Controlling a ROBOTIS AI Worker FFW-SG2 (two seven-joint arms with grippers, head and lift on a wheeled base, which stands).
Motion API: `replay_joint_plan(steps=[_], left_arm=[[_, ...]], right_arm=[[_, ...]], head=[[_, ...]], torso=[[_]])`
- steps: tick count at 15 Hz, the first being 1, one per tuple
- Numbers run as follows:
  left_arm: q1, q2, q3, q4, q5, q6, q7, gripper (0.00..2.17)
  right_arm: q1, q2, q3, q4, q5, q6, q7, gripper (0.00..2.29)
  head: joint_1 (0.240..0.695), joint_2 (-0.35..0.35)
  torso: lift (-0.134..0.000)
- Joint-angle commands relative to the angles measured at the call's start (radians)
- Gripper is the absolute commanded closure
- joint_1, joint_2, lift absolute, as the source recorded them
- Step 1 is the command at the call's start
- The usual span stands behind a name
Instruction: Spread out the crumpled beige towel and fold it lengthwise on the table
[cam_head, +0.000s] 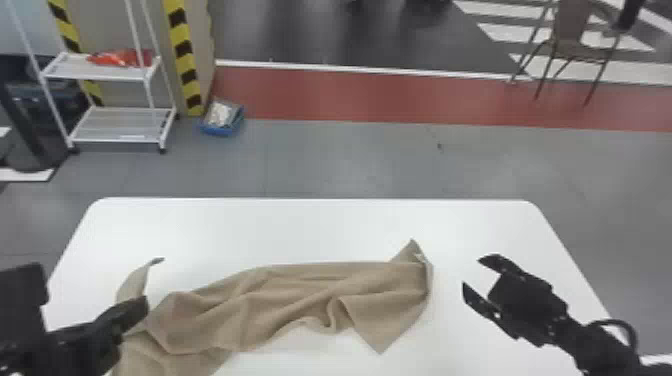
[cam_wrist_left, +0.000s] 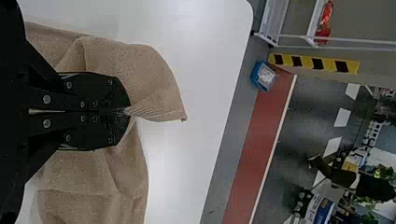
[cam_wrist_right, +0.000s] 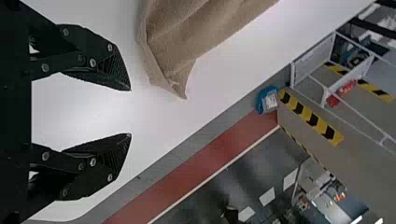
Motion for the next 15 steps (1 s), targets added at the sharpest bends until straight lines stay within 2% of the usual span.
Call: replay_joint_plan(steps=[1, 4, 9, 15], left_arm=[[0.0, 0.002, -0.009, 0.009, -0.006, 0.001, -0.003, 1.41], [0.0, 0.002, -0.009, 0.017, -0.006, 0.001, -0.009, 1.41], [0.001, 0.006, -0.004, 0.026, -0.006, 0.001, -0.011, 1.41], [0.0, 0.006, -0.003, 0.034, -0.006, -0.002, -0.014, 1.41]], right_arm=[[-0.005, -0.01, 0.137, 0.002, 0.096, 0.102, 0.0, 0.45], [-0.014, -0.007, 0.278, 0.019, 0.107, 0.259, -0.006, 0.45], [-0.008, -0.005, 0.442, 0.053, 0.122, 0.36, -0.008, 0.46], [-0.028, -0.002, 0.503, 0.122, 0.138, 0.4, -0.02, 0.47]], head=[[0.695, -0.081], [0.695, -0.02], [0.695, 0.079], [0.695, 0.153]], torso=[[0.0], [0.0], [0.0], [0.0]])
